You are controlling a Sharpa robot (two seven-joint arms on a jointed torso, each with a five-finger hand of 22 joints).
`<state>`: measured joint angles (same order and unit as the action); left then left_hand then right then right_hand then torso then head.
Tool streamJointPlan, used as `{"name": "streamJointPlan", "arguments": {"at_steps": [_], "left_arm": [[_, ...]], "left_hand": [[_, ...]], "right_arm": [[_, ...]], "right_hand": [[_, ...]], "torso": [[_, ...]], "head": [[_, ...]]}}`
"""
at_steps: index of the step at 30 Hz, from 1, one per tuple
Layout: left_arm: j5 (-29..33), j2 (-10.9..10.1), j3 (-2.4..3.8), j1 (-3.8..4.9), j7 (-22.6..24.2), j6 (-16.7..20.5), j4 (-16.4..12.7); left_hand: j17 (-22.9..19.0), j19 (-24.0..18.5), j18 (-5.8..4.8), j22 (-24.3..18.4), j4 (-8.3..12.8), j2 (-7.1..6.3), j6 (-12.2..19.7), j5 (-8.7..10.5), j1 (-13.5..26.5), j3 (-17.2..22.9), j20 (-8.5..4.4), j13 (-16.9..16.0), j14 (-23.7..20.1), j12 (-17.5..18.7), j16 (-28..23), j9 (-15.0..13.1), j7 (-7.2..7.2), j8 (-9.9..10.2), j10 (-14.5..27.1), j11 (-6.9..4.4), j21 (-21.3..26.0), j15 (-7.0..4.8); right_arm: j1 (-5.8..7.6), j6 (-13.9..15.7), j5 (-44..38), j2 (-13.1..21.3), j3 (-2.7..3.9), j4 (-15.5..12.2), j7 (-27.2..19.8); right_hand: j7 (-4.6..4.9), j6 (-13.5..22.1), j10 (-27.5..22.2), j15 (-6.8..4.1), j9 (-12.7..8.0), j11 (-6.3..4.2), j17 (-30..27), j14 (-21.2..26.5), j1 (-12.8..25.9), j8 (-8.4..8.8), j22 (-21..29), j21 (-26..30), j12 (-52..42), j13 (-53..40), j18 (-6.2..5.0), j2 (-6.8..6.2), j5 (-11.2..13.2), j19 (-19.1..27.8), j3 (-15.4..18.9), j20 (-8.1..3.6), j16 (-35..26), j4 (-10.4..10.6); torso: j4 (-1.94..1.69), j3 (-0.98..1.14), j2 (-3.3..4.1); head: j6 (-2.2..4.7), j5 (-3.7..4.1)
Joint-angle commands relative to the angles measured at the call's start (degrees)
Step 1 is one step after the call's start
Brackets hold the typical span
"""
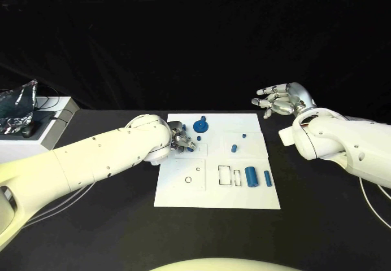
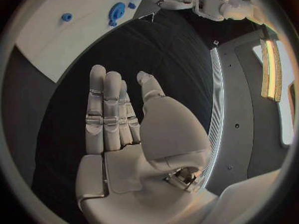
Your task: Assemble the parts on the task board
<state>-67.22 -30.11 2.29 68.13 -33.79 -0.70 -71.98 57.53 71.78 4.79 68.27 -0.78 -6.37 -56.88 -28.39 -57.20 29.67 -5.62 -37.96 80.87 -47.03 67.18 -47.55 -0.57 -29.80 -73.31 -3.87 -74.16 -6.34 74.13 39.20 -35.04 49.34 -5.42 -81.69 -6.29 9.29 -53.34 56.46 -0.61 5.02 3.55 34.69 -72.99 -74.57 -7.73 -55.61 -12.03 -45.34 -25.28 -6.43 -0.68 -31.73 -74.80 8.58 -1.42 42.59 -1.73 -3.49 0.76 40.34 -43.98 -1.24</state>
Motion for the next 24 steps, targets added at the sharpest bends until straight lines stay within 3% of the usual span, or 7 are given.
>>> {"name": "streamJointPlan", "arguments": {"at_steps": [1,24], "left_arm": [[-0.6,0.0,-0.06,-0.11,0.1,-1.7,0.1],[-0.9,1.3,-0.07,-0.38,0.1,-0.9,1.1]], "left_hand": [[0.0,0.3,-0.43,0.0,8.0,0.99,-0.3,-0.27,-1.4,8.3,-0.1,-0.1,0.2,0.2,-0.2,0.0,0.2,-0.1,0.1,-0.2,0.2,0.09],[-0.1,0.4,-0.41,0.5,7.6,0.92,-0.3,-0.14,-1.9,7.8,-0.03,-0.2,0.2,0.2,-0.2,0.1,0.17,0.0,0.2,-0.16,0.7,0.12]], "right_arm": [[-0.03,-0.8,-0.4,0.0,0.02,0.0,-0.5],[-0.08,-0.8,-0.3,-0.1,0.02,0.0,-0.6]], "right_hand": [[0.26,-0.1,-0.1,-0.03,-0.1,-0.1,0.0,0.1,0.1,0.13,0.1,-0.3,0.1,0.1,0.5,0.22,-0.1,0.2,0.0,0.02,-0.1,0.1],[0.25,-0.1,-0.1,-0.04,-0.1,-0.1,0.0,0.0,0.2,0.14,0.2,-0.4,0.1,0.1,0.51,0.24,-0.1,0.3,0.1,0.01,-0.1,0.1]], "torso": [[0.0,-0.02,0.02],[0.02,0.03,0.08]], "head": [[-0.04,-0.02],[-0.3,0.14]]}}
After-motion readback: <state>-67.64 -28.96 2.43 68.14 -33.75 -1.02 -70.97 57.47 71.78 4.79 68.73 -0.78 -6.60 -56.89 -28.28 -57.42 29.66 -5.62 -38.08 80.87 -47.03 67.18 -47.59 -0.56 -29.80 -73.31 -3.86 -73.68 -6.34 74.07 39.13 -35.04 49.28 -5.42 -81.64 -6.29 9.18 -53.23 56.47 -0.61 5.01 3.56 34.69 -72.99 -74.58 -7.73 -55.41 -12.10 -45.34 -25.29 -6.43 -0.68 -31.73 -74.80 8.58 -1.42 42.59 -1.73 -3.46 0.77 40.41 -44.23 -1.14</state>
